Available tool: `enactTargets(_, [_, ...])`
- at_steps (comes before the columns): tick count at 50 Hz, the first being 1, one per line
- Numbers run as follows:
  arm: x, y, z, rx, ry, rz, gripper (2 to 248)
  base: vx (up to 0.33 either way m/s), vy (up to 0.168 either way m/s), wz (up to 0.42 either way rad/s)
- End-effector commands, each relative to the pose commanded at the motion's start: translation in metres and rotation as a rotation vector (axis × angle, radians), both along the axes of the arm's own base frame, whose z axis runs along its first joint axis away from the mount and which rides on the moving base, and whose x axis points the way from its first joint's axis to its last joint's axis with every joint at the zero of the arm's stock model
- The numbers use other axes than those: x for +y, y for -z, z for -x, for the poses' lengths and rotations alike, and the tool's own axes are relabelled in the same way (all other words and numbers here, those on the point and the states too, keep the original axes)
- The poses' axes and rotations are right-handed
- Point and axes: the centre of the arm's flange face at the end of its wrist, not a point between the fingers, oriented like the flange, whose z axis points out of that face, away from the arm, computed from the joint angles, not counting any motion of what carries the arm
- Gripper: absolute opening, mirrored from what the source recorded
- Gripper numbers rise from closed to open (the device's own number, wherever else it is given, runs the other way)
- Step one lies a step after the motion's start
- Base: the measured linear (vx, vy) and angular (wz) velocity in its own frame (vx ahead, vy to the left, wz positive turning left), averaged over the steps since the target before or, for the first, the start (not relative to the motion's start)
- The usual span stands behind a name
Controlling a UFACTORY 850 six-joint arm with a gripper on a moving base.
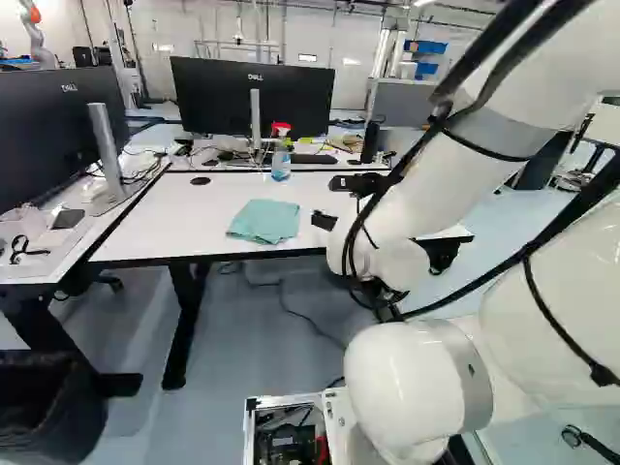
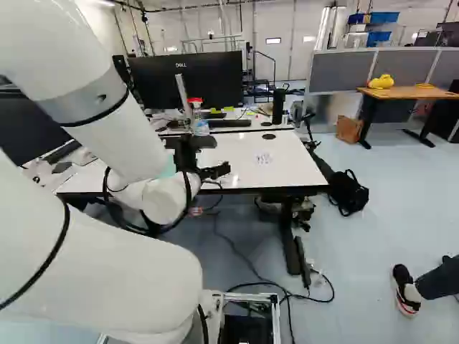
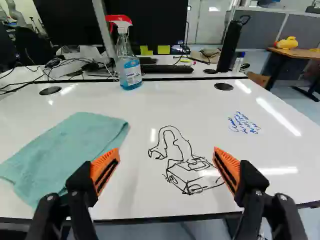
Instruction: Clean the table with the green towel
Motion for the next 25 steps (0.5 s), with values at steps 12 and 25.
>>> enactTargets(12, [0.0000, 0.0000, 0.0000, 0.000, 0.000, 0.000, 247, 0.000, 0.000, 0.000])
enactTargets(25, [0.0002, -0.0015, -0.0003, -0.005, -0.001, 0.000, 247, 0.000, 0.000, 0.000])
